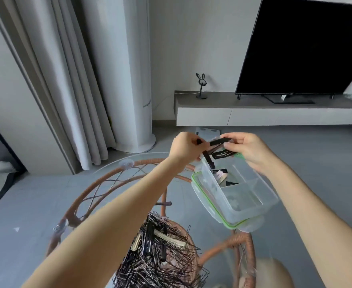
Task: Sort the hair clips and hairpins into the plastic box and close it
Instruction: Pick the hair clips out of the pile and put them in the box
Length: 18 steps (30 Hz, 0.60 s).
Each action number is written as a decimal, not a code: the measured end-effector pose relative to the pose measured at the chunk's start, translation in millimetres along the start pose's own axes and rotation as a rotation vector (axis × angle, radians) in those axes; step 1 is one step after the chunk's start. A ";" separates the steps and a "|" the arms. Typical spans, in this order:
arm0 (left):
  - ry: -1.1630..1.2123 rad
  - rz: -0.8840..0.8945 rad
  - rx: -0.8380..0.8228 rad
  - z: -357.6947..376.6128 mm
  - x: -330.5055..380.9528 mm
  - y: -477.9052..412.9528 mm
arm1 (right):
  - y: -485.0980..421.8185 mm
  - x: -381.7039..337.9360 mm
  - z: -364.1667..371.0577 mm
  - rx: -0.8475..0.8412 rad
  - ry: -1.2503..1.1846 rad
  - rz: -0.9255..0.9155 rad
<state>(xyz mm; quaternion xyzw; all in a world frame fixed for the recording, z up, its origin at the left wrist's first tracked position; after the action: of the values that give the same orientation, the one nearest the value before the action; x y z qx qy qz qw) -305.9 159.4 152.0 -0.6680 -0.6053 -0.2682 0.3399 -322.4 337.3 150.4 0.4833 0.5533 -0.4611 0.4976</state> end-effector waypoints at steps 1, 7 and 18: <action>0.043 -0.034 -0.024 16.0 5.5 -8.5 | -4.3 5.3 -11.8 0.050 0.001 0.007; 0.016 -0.200 -0.281 84.7 6.8 -30.6 | -24.7 61.9 -44.2 0.252 0.325 0.101; 0.077 -0.298 -0.203 17.0 -36.2 -22.6 | -9.0 52.6 -10.1 0.171 0.915 -0.033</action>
<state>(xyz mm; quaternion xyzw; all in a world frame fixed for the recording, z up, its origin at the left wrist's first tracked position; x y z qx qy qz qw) -333.7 150.8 116.4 -0.5911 -0.6538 -0.4006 0.2502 -334.4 350.4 99.0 0.6674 0.6836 -0.2525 0.1533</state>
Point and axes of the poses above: each hand's wrist, its own y-axis away from the middle knuckle, its own z-axis out of the palm, x = y × z, the point moved 2 cm from there along -y, towards the middle knuckle, and after that the axes turned 8 degrees about -y, right-handed, at the moved point
